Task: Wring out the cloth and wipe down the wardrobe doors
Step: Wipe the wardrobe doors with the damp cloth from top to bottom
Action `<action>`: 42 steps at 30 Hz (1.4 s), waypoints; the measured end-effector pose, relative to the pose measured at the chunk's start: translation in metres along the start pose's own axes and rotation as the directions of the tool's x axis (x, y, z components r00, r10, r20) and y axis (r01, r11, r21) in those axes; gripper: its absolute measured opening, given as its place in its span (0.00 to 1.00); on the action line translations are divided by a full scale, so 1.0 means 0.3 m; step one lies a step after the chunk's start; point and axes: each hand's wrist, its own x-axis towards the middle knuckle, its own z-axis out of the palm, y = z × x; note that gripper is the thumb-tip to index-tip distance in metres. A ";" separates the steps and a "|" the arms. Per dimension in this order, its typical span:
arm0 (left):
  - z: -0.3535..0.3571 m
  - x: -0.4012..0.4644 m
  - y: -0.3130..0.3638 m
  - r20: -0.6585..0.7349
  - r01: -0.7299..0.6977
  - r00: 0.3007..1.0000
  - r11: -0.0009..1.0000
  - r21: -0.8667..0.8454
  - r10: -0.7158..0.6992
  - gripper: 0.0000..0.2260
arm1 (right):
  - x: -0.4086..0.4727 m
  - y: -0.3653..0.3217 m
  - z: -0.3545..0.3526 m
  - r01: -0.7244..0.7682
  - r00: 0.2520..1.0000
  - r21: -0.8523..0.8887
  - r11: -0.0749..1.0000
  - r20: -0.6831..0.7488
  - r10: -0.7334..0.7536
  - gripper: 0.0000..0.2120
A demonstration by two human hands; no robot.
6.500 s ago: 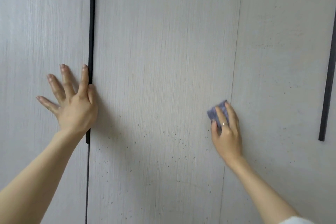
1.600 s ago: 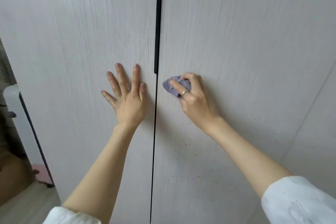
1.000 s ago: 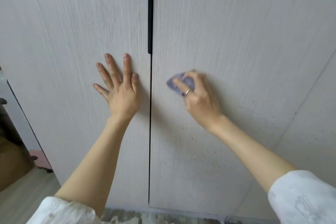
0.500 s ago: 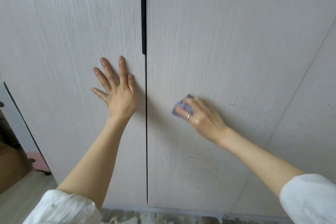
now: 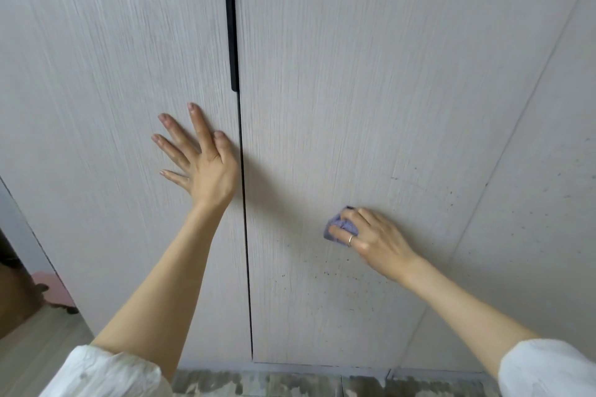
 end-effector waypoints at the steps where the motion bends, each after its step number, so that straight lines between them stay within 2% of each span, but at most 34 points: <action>1: 0.004 -0.006 0.000 0.001 0.005 1.000 1.000 -0.005 -0.005 0.25 | 0.030 0.017 -0.031 -0.101 0.994 0.011 0.995 -0.037 0.101 0.12; 4: 0.017 -0.029 -0.003 0.007 0.022 1.000 1.000 -0.016 -0.022 0.26 | 0.145 0.113 -0.127 -0.356 0.898 0.114 0.927 -0.232 0.374 0.11; 7: 0.024 -0.046 -0.005 0.018 0.042 0.999 0.999 -0.015 -0.042 0.27 | 0.202 0.168 -0.180 -0.476 0.788 0.168 0.863 -0.354 0.504 0.16; 8: 0.023 -0.046 -0.009 0.021 0.046 0.999 0.999 -0.014 -0.046 0.27 | 0.190 0.161 -0.161 -0.478 0.789 0.154 0.865 -0.357 0.500 0.17; 10: 0.026 -0.051 -0.010 0.028 0.054 0.998 0.998 -0.014 -0.053 0.28 | 0.113 0.115 -0.105 -0.428 0.849 0.075 0.901 -0.308 0.429 0.15; 12: 0.031 -0.056 -0.006 0.027 0.069 0.997 0.997 -0.022 -0.068 0.29 | -0.008 0.073 -0.033 -0.373 0.919 0.039 0.927 -0.122 0.375 0.13; 14: 0.039 -0.059 0.000 0.022 0.086 0.996 0.996 -0.038 -0.085 0.29 | -0.111 0.033 -0.005 -0.228 0.974 0.030 0.973 0.010 0.228 0.11; 16: 0.049 -0.064 0.003 0.010 0.094 0.996 0.995 -0.038 -0.093 0.29 | -0.147 0.037 -0.015 -0.083 0.996 0.009 0.997 0.046 0.083 0.16; 17: 0.052 -0.065 0.004 0.001 0.093 0.996 0.995 -0.031 -0.093 0.30 | -0.126 0.063 -0.037 -0.094 0.995 0.010 0.996 0.019 0.094 0.16; 19: 0.061 -0.070 0.007 -0.013 0.087 0.996 0.996 -0.015 -0.088 0.30 | -0.050 0.130 -0.102 -0.208 0.970 -0.003 0.978 -0.133 0.206 0.11; 20: 0.063 -0.072 0.007 -0.021 0.087 0.996 0.996 -0.010 -0.087 0.30 | -0.007 0.169 -0.140 -0.276 0.934 0.024 0.961 -0.229 0.274 0.09; 22: 0.066 -0.074 0.009 -0.036 0.088 0.996 0.996 -0.005 -0.088 0.29 | 0.058 0.250 -0.202 -0.406 0.843 0.050 0.913 -0.366 0.395 0.13; 24: 0.070 -0.075 0.010 -0.045 0.086 0.995 0.996 -0.004 -0.086 0.29 | 0.080 0.288 -0.218 -0.485 0.780 0.049 0.873 -0.428 0.457 0.16; 26: 0.074 -0.076 0.009 -0.050 0.085 0.995 0.996 -0.006 -0.085 0.29 | 0.040 0.269 -0.178 -0.475 0.774 0.049 0.879 -0.453 0.443 0.17; 28: 0.076 -0.077 0.008 -0.057 0.086 0.995 0.996 -0.004 -0.086 0.29 | -0.054 0.203 -0.115 -0.480 0.781 0.077 0.874 -0.415 0.466 0.19; 31: 0.083 -0.080 0.012 -0.070 0.093 0.993 0.996 -0.005 -0.093 0.29 | -0.242 0.079 -0.016 -0.567 0.799 0.106 0.817 -0.168 0.577 0.22; 33: 0.086 -0.082 0.014 -0.081 0.091 0.992 0.996 -0.008 -0.091 0.28 | -0.316 0.045 0.007 -0.545 0.835 0.111 0.831 -0.014 0.550 0.22; 35: 0.090 -0.084 0.012 -0.094 0.097 0.991 0.995 -0.008 -0.097 0.28 | -0.300 0.068 -0.031 -0.521 0.853 0.096 0.848 0.048 0.519 0.21; 37: 0.095 -0.085 0.008 -0.102 0.105 0.989 0.994 -0.007 -0.105 0.28 | -0.232 0.121 -0.092 -0.529 0.846 0.085 0.845 -0.032 0.532 0.22; 38: 0.098 -0.086 0.006 -0.105 0.105 0.989 0.994 -0.008 -0.105 0.28 | -0.181 0.156 -0.133 -0.560 0.815 0.103 0.822 -0.113 0.569 0.21; 40: 0.103 -0.089 0.000 -0.108 0.103 0.989 0.995 -0.010 -0.103 0.28 | -0.087 0.232 -0.210 -0.633 0.711 0.152 0.759 -0.274 0.648 0.18; 42: 0.104 -0.093 -0.005 -0.108 0.099 0.989 0.995 -0.007 -0.099 0.28 | -0.030 0.301 -0.263 -0.675 0.630 0.173 0.717 -0.371 0.683 0.14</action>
